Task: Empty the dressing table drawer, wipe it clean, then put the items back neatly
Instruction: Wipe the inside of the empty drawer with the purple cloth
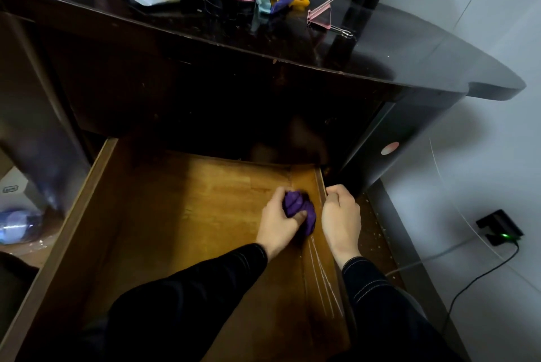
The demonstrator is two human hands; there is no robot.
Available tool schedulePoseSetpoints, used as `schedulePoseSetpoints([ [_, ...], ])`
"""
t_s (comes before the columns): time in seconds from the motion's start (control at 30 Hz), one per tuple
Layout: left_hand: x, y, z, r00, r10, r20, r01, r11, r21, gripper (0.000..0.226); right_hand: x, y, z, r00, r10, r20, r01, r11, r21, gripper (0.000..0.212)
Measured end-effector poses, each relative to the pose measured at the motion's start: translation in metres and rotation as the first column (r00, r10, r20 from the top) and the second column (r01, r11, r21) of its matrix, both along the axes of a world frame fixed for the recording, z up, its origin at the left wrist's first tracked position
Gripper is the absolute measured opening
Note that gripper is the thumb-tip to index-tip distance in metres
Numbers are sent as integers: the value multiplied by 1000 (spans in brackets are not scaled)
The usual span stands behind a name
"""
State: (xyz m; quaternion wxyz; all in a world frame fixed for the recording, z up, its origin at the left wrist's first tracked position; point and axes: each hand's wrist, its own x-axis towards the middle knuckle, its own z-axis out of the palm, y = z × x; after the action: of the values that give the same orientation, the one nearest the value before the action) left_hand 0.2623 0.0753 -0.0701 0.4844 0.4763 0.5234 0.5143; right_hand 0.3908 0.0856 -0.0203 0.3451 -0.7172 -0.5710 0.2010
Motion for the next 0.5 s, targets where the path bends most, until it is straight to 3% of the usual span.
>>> schedulePoseSetpoints([
  [0.13, -4, -8, -14, 965, -143, -221, 124, 988, -97, 41, 0, 0, -1, 1000, 0, -10, 0, 1000, -4, 27],
  [0.3, 1, 1, 13, 997, 9, 70, -7, 1000, -22, 38, 1, 2, -2, 1000, -1, -14, 1, 1000, -2, 26],
  [0.4, 4, -3, 13, 998, -26, 54, 24, 999, 43, 40, 1, 1, -2, 999, 10, -44, -10, 1000, 8, 26],
  [0.5, 1, -8, 2, 995, -95, -16, 93, 991, -100, 40, 2, 1, 1, 993, 35, -116, -36, 999, -6, 23],
])
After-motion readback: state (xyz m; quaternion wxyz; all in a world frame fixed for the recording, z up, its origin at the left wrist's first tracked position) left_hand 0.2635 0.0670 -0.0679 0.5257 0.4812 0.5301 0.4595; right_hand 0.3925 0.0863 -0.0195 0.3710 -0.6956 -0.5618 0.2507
